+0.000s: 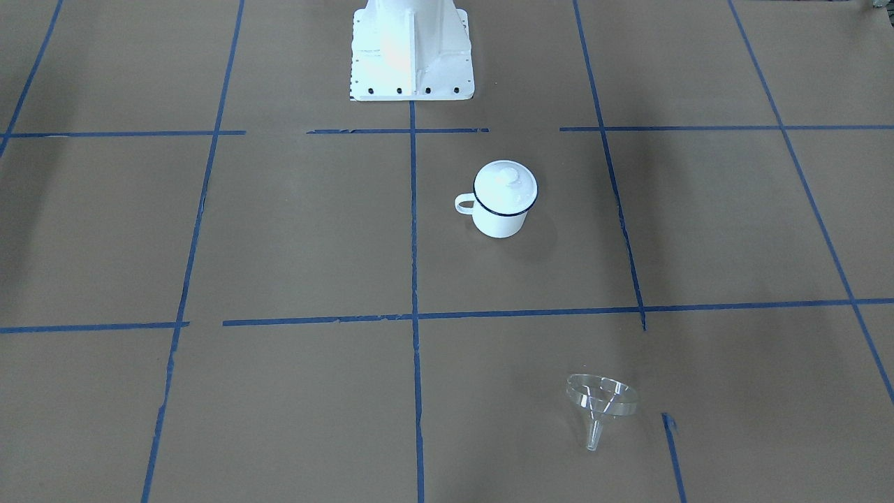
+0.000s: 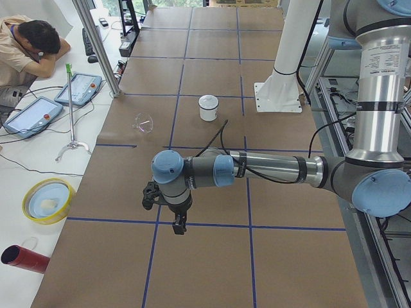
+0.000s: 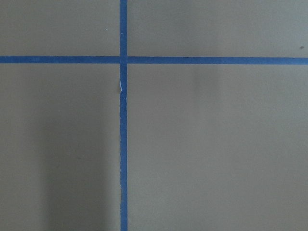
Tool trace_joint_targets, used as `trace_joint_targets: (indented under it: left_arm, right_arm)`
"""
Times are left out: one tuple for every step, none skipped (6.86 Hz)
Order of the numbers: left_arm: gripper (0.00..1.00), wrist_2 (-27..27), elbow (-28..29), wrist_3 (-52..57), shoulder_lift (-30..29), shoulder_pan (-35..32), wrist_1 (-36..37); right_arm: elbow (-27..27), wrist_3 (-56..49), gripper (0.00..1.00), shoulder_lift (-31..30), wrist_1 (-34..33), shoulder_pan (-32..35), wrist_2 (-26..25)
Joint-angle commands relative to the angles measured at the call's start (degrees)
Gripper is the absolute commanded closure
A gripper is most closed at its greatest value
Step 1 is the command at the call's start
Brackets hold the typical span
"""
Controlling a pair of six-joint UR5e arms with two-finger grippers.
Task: Remove funnel from cup
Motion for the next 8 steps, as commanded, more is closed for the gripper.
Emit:
trace_joint_targets:
  left_arm:
    - [0.00, -0.1, -0.3, 0.1, 0.0, 0.0, -0.3]
    - [0.00, -0.3, -1.7, 0.1, 0.0, 0.0, -0.3]
    - [0.00, -0.4, -2.6, 0.1, 0.0, 0.0, -0.3]
    - [0.00, -0.4, -2.6, 0.0, 0.0, 0.0, -0.3]
    - [0.00, -0.2, -2.5, 0.0, 0.1, 0.0, -0.2]
    - [0.00, -0.1, -2.6, 0.0, 0.2, 0.0, -0.2]
    - [0.00, -0.1, -2.5, 0.0, 0.1, 0.0, -0.2]
    - [0.00, -0.1, -2.6, 0.0, 0.1, 0.0, -0.2]
  right_arm:
    - [-0.1, 0.0, 0.00, 0.0, 0.0, 0.0, 0.0]
    - [0.0, 0.0, 0.00, 0.0, 0.0, 0.0, 0.0]
    - [0.0, 0.0, 0.00, 0.0, 0.0, 0.0, 0.0]
    - [0.0, 0.0, 0.00, 0.0, 0.0, 0.0, 0.0]
    - [0.0, 0.0, 0.00, 0.0, 0.0, 0.0, 0.0]
    - [0.0, 0.0, 0.00, 0.0, 0.0, 0.0, 0.0]
    - [0.0, 0.0, 0.00, 0.0, 0.0, 0.0, 0.0]
    - [0.0, 0.0, 0.00, 0.0, 0.0, 0.0, 0.0]
